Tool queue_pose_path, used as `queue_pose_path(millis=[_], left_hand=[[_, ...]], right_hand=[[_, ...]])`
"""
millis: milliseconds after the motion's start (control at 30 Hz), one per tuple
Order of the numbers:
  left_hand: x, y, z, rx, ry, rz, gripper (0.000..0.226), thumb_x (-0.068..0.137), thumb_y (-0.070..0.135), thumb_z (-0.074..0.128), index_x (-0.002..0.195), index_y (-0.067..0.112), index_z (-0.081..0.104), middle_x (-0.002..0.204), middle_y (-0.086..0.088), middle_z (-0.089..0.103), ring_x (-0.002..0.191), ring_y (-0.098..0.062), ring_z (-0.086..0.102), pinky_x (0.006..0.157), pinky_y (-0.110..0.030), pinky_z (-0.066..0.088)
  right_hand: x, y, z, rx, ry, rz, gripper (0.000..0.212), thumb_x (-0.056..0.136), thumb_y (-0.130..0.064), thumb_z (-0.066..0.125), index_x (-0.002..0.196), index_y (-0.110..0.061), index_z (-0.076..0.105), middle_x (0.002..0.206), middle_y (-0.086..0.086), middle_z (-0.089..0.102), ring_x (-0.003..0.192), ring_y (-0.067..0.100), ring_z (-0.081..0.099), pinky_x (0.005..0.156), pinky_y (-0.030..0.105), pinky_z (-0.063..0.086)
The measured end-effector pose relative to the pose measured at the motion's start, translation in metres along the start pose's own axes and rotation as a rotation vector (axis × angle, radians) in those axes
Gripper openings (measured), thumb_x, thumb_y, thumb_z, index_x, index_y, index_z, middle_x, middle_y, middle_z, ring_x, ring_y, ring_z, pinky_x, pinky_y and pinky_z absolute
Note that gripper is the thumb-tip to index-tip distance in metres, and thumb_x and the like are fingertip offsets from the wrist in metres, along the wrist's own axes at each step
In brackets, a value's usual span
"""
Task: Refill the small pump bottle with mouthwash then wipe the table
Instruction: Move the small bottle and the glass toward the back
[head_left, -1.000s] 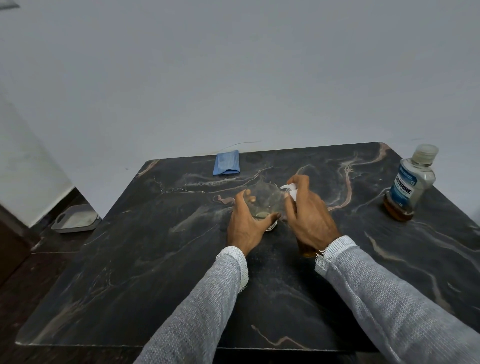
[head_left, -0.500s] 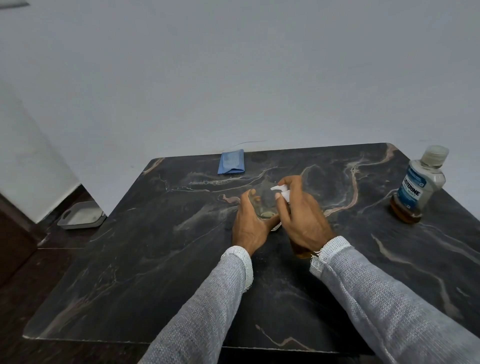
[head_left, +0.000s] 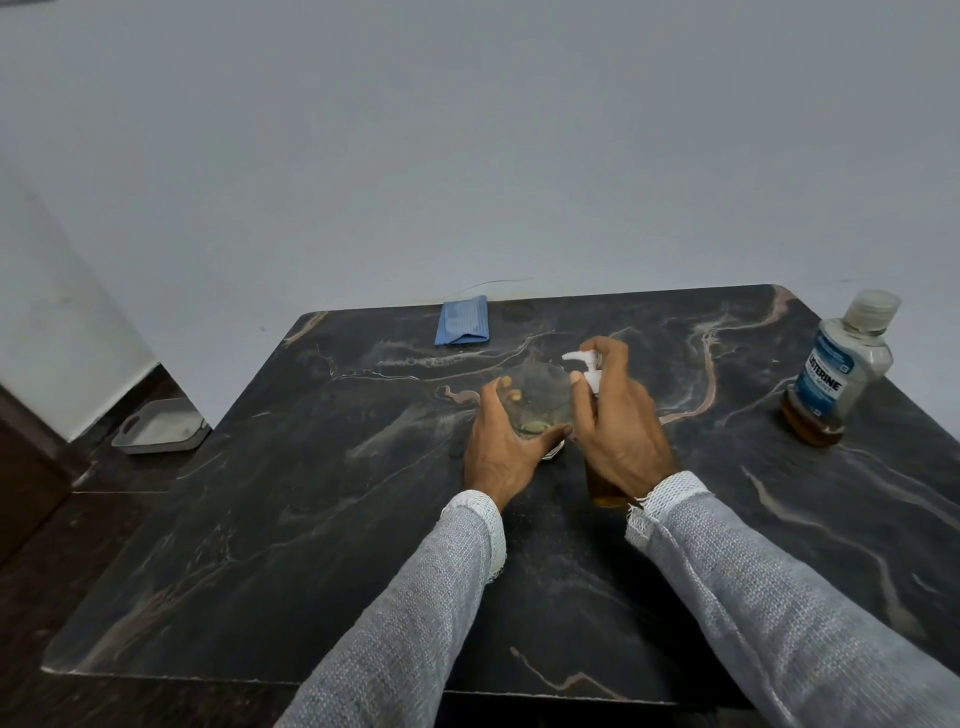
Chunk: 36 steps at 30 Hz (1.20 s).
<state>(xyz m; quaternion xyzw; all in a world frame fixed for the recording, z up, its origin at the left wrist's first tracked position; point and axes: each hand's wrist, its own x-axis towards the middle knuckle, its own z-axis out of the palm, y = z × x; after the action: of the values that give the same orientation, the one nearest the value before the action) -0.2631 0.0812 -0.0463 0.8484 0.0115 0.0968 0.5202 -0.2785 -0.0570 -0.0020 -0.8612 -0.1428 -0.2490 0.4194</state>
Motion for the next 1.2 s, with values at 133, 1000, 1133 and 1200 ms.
queue_pose_path(millis=[133, 1000, 1133, 1200], left_hand=[[-0.001, 0.001, -0.001, -0.003, -0.003, -0.005, 0.099, 0.060, 0.052, 0.085, 0.138, 0.029, 0.029, 0.136, 0.003, 0.054, 0.121, -0.016, 0.055, 0.102, -0.042, 0.047], [-0.002, 0.000, 0.000, 0.001, 0.007, 0.010, 0.093, 0.061, 0.051, 0.085, 0.134, 0.029, 0.032, 0.130, 0.006, 0.056, 0.116, -0.017, 0.058, 0.099, -0.044, 0.049], [-0.002, -0.002, 0.000, -0.005, 0.005, 0.010, 0.092, 0.061, 0.049, 0.086, 0.133, 0.028, 0.033, 0.130, 0.004, 0.056, 0.117, -0.019, 0.058, 0.099, -0.045, 0.049], [-0.002, -0.002, 0.000, -0.012, 0.004, 0.010, 0.092, 0.061, 0.047, 0.087, 0.133, 0.027, 0.033, 0.131, 0.003, 0.056, 0.118, -0.020, 0.057, 0.100, -0.045, 0.049]], right_hand=[[-0.003, 0.002, 0.000, 0.057, 0.024, 0.015, 0.033, 0.097, -0.032, 0.048, 0.125, -0.028, 0.029, 0.090, 0.000, 0.064, 0.069, 0.014, 0.064, 0.063, 0.039, 0.058], [-0.007, 0.031, -0.010, 0.225, 0.050, 0.029, 0.072, 0.081, -0.037, 0.074, 0.135, -0.036, 0.028, 0.090, -0.006, 0.065, 0.077, 0.006, 0.065, 0.069, 0.017, 0.054], [-0.007, 0.036, -0.010, 0.295, 0.040, 0.007, 0.066, 0.085, -0.032, 0.071, 0.134, -0.037, 0.027, 0.094, -0.011, 0.061, 0.082, 0.004, 0.065, 0.071, 0.011, 0.050], [-0.008, 0.040, -0.009, 0.280, 0.033, -0.008, 0.064, 0.086, -0.030, 0.069, 0.135, -0.034, 0.028, 0.093, -0.009, 0.060, 0.081, 0.005, 0.064, 0.071, 0.014, 0.051]])
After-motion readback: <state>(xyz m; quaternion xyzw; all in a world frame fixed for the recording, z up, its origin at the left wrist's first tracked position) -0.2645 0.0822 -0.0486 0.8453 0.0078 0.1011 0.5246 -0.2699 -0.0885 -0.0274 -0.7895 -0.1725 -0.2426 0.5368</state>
